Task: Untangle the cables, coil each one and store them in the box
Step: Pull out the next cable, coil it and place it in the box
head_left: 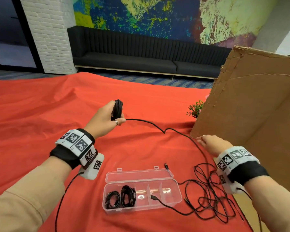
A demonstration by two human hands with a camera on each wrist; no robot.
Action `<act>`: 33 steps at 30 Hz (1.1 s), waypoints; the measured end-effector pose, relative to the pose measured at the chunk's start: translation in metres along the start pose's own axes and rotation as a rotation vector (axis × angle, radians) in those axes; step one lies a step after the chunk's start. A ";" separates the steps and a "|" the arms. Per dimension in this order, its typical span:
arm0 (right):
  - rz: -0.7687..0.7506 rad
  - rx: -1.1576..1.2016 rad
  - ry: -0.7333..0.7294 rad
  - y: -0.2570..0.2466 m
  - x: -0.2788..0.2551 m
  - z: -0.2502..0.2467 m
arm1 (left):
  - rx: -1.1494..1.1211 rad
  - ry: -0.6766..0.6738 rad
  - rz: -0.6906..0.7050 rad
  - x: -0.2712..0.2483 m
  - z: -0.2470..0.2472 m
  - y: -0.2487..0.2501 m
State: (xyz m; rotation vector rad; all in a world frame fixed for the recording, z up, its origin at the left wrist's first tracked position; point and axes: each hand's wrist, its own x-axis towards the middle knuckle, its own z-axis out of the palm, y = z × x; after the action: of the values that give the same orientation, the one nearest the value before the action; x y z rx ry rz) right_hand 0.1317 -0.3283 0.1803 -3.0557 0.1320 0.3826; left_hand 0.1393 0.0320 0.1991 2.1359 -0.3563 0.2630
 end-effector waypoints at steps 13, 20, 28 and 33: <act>-0.511 0.825 0.206 -0.117 -0.034 0.004 | -0.568 -0.028 -0.055 -0.008 0.037 0.046; -0.363 1.064 0.465 -0.125 -0.027 0.013 | -0.920 -0.253 -0.098 -0.025 0.036 0.047; -0.460 1.051 0.395 -0.137 -0.026 -0.003 | -1.013 -0.635 -0.198 -0.033 0.035 0.060; -0.612 0.545 0.221 -0.157 -0.051 0.024 | -1.215 -0.174 -0.200 -0.020 0.037 0.070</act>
State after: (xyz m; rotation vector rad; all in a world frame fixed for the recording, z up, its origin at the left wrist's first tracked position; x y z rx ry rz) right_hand 0.0907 -0.1665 0.1770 -2.4201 -0.5764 -0.0346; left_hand 0.0977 -0.0334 0.2261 0.9735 -0.2820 -0.2296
